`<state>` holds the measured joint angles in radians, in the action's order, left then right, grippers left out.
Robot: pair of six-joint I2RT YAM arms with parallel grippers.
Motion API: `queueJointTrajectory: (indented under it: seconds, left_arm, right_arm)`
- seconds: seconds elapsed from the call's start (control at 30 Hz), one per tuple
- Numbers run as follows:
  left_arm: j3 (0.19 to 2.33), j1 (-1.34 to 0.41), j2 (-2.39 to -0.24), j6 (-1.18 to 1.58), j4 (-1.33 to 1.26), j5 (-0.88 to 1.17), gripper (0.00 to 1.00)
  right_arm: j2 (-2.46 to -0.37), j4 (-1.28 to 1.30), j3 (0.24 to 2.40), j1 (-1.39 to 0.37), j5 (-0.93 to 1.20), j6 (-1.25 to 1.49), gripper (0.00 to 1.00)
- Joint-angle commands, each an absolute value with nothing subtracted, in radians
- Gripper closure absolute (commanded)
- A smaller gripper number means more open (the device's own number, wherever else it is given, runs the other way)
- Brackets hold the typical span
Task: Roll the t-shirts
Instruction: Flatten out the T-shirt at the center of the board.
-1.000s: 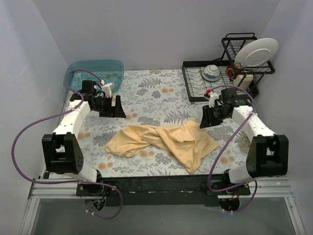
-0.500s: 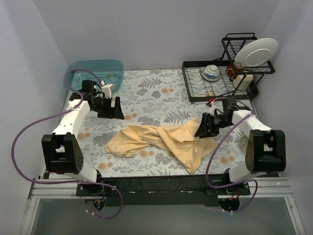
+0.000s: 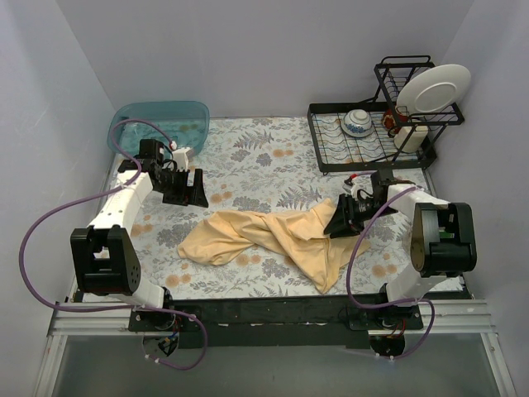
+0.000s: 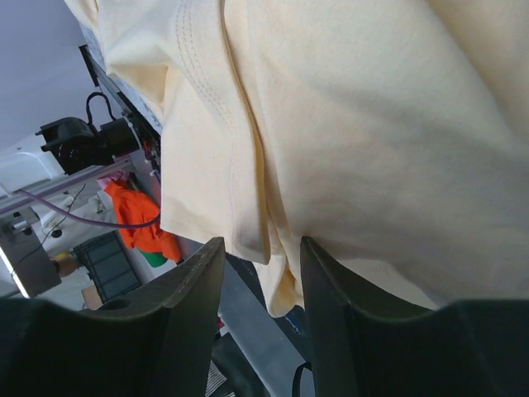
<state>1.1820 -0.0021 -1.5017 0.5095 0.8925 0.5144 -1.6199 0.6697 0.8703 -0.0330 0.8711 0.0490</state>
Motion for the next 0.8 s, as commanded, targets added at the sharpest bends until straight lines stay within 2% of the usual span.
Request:
queueJointTrajectory:
  seconds: [0.0,0.37,0.47,0.57,0.77]
  left_arm:
    - [1.167,-0.003,-1.45,0.491,0.9,0.506,0.19]
    - [1.186,-0.003,-1.486,0.495,0.887,0.514,0.19]
    - [1.184,-0.003,-1.489,0.494,0.881,0.514,0.19]
    - [1.18,-0.003,-1.493,0.489,0.873,0.512,0.19]
    - [1.14,-0.003,-1.508,0.459,0.848,0.509,0.17]
  right_arm:
    - [-1.634,0.657,0.891,-0.038,0.94,0.074,0.52]
    - [-1.657,0.655,0.911,-0.061,0.951,0.083,0.62]
    - [-1.664,0.653,0.926,-0.061,0.95,0.083,0.73]
    - [-1.666,0.663,0.972,-0.061,0.927,0.057,0.99]
    - [-1.632,0.776,1.237,-0.063,0.777,-0.205,0.99]
